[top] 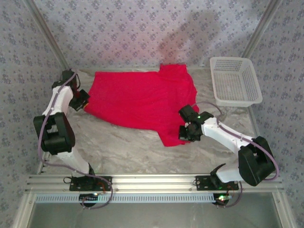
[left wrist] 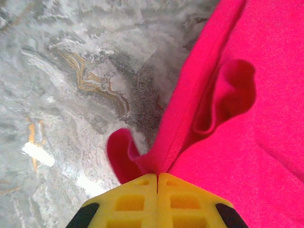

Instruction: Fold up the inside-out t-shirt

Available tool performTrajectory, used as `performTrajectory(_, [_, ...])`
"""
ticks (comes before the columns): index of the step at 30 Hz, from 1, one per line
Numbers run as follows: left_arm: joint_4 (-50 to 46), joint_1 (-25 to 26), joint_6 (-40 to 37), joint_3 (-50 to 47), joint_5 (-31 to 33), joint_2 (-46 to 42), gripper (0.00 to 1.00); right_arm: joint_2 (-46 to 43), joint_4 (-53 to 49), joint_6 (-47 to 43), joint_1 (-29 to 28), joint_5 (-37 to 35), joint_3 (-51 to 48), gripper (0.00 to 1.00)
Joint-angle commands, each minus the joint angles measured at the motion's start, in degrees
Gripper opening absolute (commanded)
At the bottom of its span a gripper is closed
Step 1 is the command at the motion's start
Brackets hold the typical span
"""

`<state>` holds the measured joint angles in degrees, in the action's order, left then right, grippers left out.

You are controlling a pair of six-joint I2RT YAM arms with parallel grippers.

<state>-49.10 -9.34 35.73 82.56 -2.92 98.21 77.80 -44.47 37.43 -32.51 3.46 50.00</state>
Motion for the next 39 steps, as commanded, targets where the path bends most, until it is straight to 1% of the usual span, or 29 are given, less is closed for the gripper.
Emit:
performTrajectory(1, [-3.1, -0.1, -1.5, -2.5, 2.1, -4.6, 0.0, -0.2, -3.1, -1.0, 0.4, -0.6, 2.6, 0.0])
performTrajectory(5, [-0.5, -0.1, -1.6, -6.7, 0.5, -4.0, 0.0, -0.7, -3.2, -0.9, 0.6, -0.9, 2.7, 0.0])
performTrajectory(11, [2.6, 0.0, -1.6, -10.7, 0.2, 2.4, 0.0, -0.9, -3.3, -0.9, 0.9, -1.1, 1.6, 0.0])
performTrajectory(15, [3.2, 0.0, -1.5, -11.8, 0.0, 3.4, 0.23, -0.9, -3.4, -0.9, 1.3, -0.9, 1.6, 0.0])
performTrajectory(17, [3.3, 0.0, -1.6, -12.3, 0.0, 2.7, 0.31, -1.0, -3.3, -0.9, 1.5, -0.7, 1.7, 0.0])
performTrajectory(18, [3.2, 0.0, -1.6, -12.7, 0.2, 2.4, 0.32, -0.9, -3.2, -2.7, 1.6, -0.6, 1.7, 0.0])
performTrajectory(24, [4.1, 0.0, -1.8, -14.5, 0.3, 1.7, 0.34, -0.1, -1.8, -3.4, 1.7, -0.1, 1.2, 0.0])
performTrajectory(26, [4.6, -0.1, -1.6, -14.5, 0.4, 1.5, 0.36, 0.1, -1.1, -3.5, 1.7, -0.2, 0.9, 0.0])
performTrajectory(33, [4.1, 0.0, -0.8, -12.5, -0.8, -0.1, 0.37, 0.4, -0.4, -3.2, 1.6, 0.7, 0.6, 0.0])
performTrajectory(39, [3.2, -0.1, -1.0, -11.9, -0.1, -2.4, 0.4, 0.6, -0.4, -3.2, 1.5, 0.7, 0.6, 0.0])
